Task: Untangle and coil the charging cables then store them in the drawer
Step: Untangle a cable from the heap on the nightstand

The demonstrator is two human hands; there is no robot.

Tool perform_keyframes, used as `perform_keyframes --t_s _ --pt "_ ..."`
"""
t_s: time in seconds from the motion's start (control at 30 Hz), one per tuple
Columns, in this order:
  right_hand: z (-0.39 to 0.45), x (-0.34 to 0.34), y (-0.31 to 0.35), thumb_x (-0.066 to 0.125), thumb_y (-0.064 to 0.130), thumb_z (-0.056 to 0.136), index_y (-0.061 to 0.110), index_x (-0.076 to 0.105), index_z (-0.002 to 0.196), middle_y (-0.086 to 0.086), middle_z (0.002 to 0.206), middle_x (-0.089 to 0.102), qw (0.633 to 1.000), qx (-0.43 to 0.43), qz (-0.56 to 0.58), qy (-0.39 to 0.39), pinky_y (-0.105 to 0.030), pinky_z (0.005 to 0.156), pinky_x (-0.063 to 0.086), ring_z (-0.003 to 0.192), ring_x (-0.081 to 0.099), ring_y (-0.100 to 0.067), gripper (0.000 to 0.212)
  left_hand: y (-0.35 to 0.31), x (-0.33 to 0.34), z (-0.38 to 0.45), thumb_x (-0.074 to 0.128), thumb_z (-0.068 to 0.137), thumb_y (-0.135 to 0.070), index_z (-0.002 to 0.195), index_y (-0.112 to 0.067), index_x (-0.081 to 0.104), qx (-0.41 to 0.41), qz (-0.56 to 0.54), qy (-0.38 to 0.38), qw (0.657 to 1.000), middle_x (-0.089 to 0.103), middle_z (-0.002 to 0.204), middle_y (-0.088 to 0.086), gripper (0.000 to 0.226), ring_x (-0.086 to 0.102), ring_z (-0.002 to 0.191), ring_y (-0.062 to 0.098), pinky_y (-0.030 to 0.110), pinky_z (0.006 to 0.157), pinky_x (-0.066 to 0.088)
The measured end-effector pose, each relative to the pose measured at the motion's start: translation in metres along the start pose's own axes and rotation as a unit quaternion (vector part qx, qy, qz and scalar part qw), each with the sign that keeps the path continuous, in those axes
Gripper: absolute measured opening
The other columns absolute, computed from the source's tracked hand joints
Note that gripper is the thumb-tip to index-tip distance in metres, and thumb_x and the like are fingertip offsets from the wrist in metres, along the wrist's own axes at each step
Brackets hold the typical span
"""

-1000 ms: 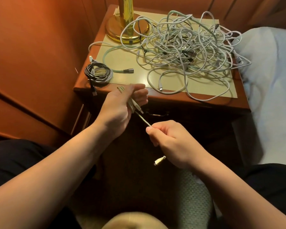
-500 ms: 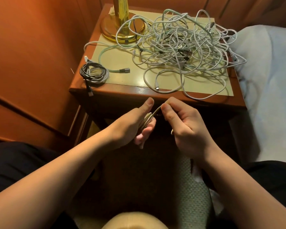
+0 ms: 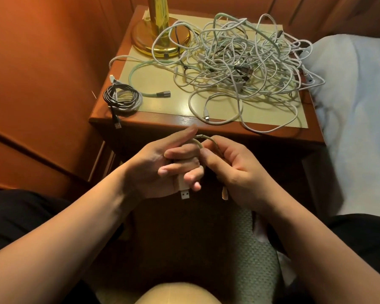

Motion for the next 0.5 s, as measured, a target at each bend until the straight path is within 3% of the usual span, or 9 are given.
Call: perform_keyframes --t_s 0.07,0.13,0.2,0.3,0.4,0.5 --pt "0.002 0.002 0.004 0.052 0.031 0.105 0.008 0.062 0.099 -0.013 0.083 0.062 0.999 -0.022 0.009 -0.023 -0.038 0.060 0.052 0.068 0.055 -0.029 0.026 -0.007 0.011 0.001 0.042 0.104 -0.042 0.054 -0.016 0.053 0.000 -0.013 -0.041 0.999 0.050 0.040 0.001 0.058 0.065 0.067 0.017 0.034 0.079 0.060" --pt "0.003 0.005 0.005 0.053 0.035 0.103 0.006 0.061 0.100 -0.025 0.089 0.061 0.998 -0.042 0.028 -0.036 -0.061 0.069 0.050 0.077 0.057 -0.044 0.030 -0.012 0.025 -0.001 0.051 0.098 -0.046 0.047 -0.016 0.050 0.019 0.026 -0.147 0.989 0.043 0.034 0.000 0.060 0.060 0.055 0.012 0.029 0.066 0.060" --pt "0.005 0.007 0.004 0.054 0.038 0.102 0.006 0.061 0.102 -0.029 0.092 0.061 0.997 -0.048 0.037 -0.042 -0.069 0.072 0.047 0.084 0.057 -0.053 0.033 -0.013 0.034 -0.002 0.054 0.093 -0.047 0.042 -0.016 0.044 0.050 0.058 -0.238 0.968 0.035 0.032 0.000 0.061 0.054 0.047 0.010 0.027 0.057 0.058" --pt "0.007 0.012 0.000 0.054 0.037 0.102 0.015 0.062 0.099 -0.022 0.089 0.064 0.997 -0.048 0.020 -0.055 -0.067 0.070 0.047 0.080 0.060 -0.044 0.024 -0.008 0.036 0.001 0.062 0.087 -0.048 0.040 -0.017 0.040 0.085 0.094 -0.333 0.934 0.032 0.034 -0.001 0.061 0.050 0.042 0.009 0.025 0.052 0.056" --pt "0.011 0.017 -0.003 0.054 0.034 0.104 0.018 0.062 0.097 -0.014 0.085 0.064 0.998 -0.039 0.001 -0.048 -0.063 0.067 0.049 0.075 0.058 -0.039 0.019 -0.005 0.033 0.004 0.070 0.087 -0.047 0.037 -0.018 0.048 0.112 0.112 -0.400 0.903 0.036 0.038 -0.002 0.062 0.049 0.041 0.008 0.023 0.050 0.054" --pt "0.012 0.018 -0.001 0.054 0.027 0.104 0.016 0.059 0.094 -0.002 0.074 0.057 0.998 -0.044 -0.025 -0.035 -0.050 0.059 0.045 0.065 0.048 -0.027 0.017 -0.008 0.026 0.000 0.074 0.084 -0.053 0.041 -0.018 0.056 0.133 0.144 -0.459 0.867 0.044 0.046 -0.002 0.058 0.049 0.043 0.009 0.026 0.049 0.052"
Point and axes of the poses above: each hand's wrist, its own z-axis towards the middle knuckle, its own x-axis out of the palm, y = z × x, the point moved 1 cm from there along z, towards the middle knuckle
